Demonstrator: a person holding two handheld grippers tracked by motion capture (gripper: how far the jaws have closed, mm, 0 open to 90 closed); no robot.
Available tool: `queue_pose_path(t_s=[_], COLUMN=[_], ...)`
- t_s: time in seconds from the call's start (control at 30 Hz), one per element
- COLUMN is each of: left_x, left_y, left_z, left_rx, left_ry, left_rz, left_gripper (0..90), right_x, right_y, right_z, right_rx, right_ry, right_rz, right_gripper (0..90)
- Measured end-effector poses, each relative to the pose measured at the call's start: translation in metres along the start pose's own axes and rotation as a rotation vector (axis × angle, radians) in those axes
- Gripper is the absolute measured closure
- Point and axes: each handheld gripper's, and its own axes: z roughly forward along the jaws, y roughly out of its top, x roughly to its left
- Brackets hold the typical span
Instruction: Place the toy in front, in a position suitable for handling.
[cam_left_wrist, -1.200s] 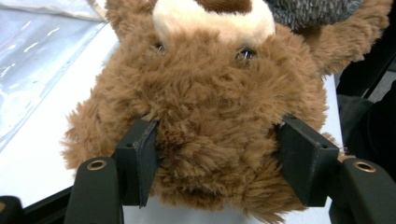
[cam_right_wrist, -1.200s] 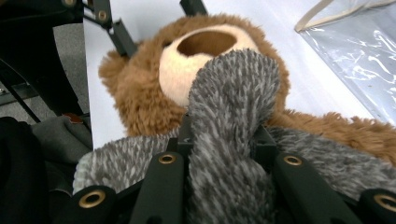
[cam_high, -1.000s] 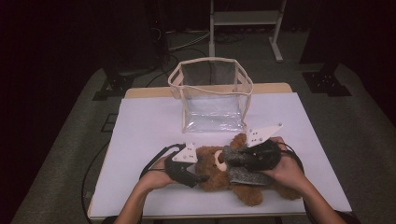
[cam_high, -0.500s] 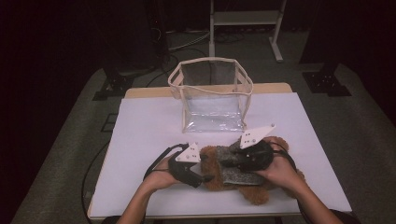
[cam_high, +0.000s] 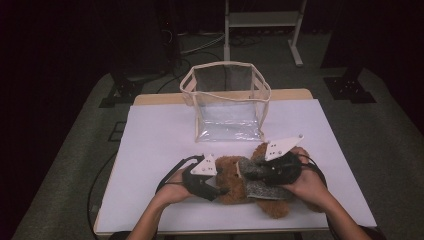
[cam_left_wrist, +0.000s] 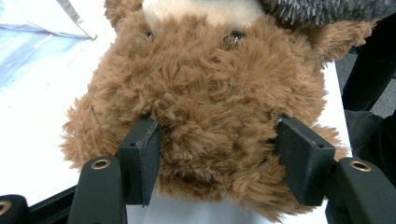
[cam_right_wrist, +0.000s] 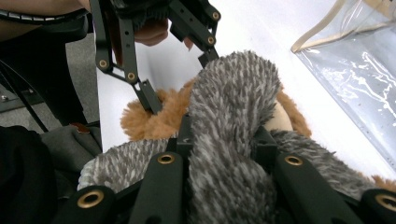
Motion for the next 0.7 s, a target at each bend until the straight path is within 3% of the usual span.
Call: queue_pose_path(t_s=[0.2,0.37,0.47,0.7], left_x=[-0.002,-0.005,-0.002,0.006], left_y=[0.003,0.006,0.004,-0.004], left_z=[0.005,0.009,0.006,-0.012], left_rx=[-0.001,-0.01,-0.002,-0.007], left_ry=[0.001,-0.008,-0.008,0.01], left_rz=[0.014,0.021,0.019,-0.005], left_gripper=[37.2,36.9,35.5,30.2], right_x=[0.005,0.01,0.013,0.011], right_y=[0.007,0.017,0.02,0.015], right_z=[0.003,0.013,0.024,0.024], right_rx=[-0.003,-0.004,0.036,0.03], right_ry=[-0.002,0.027,0.011,0.023], right_rz=[-0.024,-0.046,-0.087,-0.077], right_gripper=[71.4,71.3,71.0,70.9])
